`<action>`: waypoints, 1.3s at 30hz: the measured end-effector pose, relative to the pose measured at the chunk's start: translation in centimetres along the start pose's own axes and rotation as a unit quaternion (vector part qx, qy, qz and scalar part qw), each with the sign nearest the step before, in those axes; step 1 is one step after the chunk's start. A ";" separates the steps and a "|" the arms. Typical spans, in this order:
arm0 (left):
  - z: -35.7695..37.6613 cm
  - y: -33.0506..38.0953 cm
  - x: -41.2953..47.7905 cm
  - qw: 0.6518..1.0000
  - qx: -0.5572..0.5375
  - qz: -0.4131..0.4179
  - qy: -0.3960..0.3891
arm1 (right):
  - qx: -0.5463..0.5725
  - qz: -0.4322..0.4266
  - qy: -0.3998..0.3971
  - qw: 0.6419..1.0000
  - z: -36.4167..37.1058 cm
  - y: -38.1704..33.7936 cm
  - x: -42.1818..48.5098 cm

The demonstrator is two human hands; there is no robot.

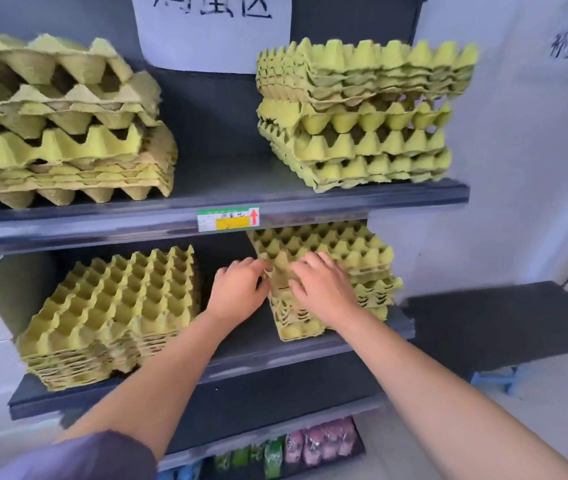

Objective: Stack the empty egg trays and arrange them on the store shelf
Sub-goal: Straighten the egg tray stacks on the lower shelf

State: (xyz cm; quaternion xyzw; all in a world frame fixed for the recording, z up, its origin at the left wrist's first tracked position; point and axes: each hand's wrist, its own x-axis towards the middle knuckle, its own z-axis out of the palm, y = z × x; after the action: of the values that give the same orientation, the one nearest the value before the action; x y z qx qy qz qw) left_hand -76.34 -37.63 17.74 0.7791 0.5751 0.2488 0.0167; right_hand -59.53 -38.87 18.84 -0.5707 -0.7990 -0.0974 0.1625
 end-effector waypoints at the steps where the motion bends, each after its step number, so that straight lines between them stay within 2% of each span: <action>1: 0.6 1.7 0.2 1.000 -0.001 0.004 -0.001 | -0.003 0.001 -0.005 1.000 -0.5 1.9 -0.8; 7: 3.0 8.4 1.0 1.000 0.004 0.006 -0.011 | -0.018 0.009 -0.021 1.000 -2.0 9.9 -3.7; 14: 4.1 9.8 2.7 0.999 0.031 -0.025 -0.035 | 0.001 0.022 -0.049 0.999 -1.8 15.5 -3.5; 22: 5.7 8.5 6.3 0.993 0.089 0.013 -0.082 | -0.004 -0.001 -0.087 0.996 0.0 17.2 0.7; 30: 7.3 7.1 8.0 0.982 0.132 0.000 -0.135 | -0.021 -0.038 -0.159 0.986 1.9 17.9 3.9; 33: 7.7 7.0 8.1 0.979 0.144 -0.009 -0.143 | -0.062 -0.061 -0.194 0.977 2.4 18.1 4.8; 36: 7.3 6.9 8.4 0.981 0.142 -0.008 -0.135 | -0.077 -0.071 -0.183 0.978 2.5 18.5 5.3; 39: 5.9 7.4 8.7 0.982 0.154 -0.011 -0.105 | -0.065 -0.074 -0.139 0.985 2.0 18.7 5.8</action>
State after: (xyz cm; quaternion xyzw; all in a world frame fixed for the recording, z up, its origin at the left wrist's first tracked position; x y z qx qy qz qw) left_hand -65.47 -30.73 18.05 0.7880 0.6099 0.0739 -0.0408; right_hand -43.93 -26.92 18.62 -0.5269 -0.8460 -0.0807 0.0054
